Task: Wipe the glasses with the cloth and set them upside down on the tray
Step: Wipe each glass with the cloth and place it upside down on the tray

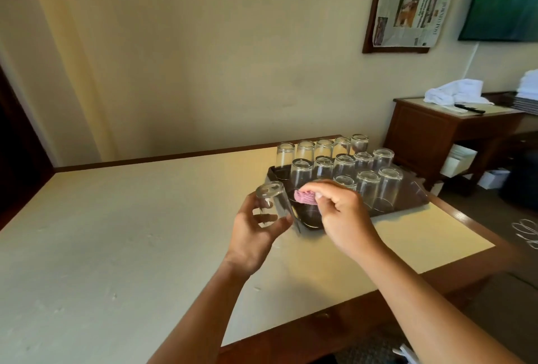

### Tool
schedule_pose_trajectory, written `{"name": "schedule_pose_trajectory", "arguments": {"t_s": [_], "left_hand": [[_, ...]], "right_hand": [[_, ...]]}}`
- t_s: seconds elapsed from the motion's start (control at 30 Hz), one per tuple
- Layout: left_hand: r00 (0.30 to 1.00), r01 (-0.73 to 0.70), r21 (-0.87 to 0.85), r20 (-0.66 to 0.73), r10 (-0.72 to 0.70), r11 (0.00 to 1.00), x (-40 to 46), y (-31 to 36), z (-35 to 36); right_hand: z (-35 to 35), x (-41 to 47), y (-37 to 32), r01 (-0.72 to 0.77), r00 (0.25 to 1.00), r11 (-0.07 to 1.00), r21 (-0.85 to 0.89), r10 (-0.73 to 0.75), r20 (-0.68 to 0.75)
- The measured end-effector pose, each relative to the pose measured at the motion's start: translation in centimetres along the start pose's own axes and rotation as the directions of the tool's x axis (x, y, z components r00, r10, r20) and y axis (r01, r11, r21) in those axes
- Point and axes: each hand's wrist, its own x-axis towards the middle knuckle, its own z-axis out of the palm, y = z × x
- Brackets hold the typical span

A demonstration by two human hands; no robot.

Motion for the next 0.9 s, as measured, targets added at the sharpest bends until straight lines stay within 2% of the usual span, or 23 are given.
{"name": "schedule_pose_trajectory", "arguments": {"t_s": [0.13,0.3,0.43,0.57,0.73,0.8,0.9], "left_hand": [[0.994,0.004,-0.125,0.106,0.010,0.992,1.3,2.5,3.5],[0.970,-0.054,-0.082,0.233,0.071,0.995,3.5,5.6,9.9],[0.942,-0.126,-0.033,0.309,0.130,0.991,5.6,6.7,15.2],[0.940,-0.166,-0.003,0.302,0.159,0.986,8.8,7.0,20.0],[0.938,-0.165,0.172,0.333,0.100,0.971,13.6,5.7,25.0],[0.935,-0.195,0.287,0.344,0.089,0.938,15.1,5.5,26.9],[0.919,-0.248,0.451,0.390,0.060,0.858,17.3,5.0,29.3]], "right_hand": [[-2.7,-2.6,4.9,-0.136,0.982,0.991,-0.001,0.135,-0.134],[-6.8,-4.0,9.6,-0.273,0.940,0.953,-0.128,0.237,-0.244],[-9.9,-4.0,14.1,-0.350,0.923,0.902,-0.254,0.285,-0.259],[-12.6,-3.8,17.7,-0.431,0.899,0.829,-0.355,0.363,-0.245],[-14.8,-3.9,21.8,-0.398,0.915,0.759,-0.515,0.370,-0.162],[-14.4,-4.9,23.0,-0.340,0.931,0.761,-0.553,0.356,-0.083],[-13.6,-6.0,24.2,-0.259,0.958,0.754,-0.603,0.282,-0.059]]}}
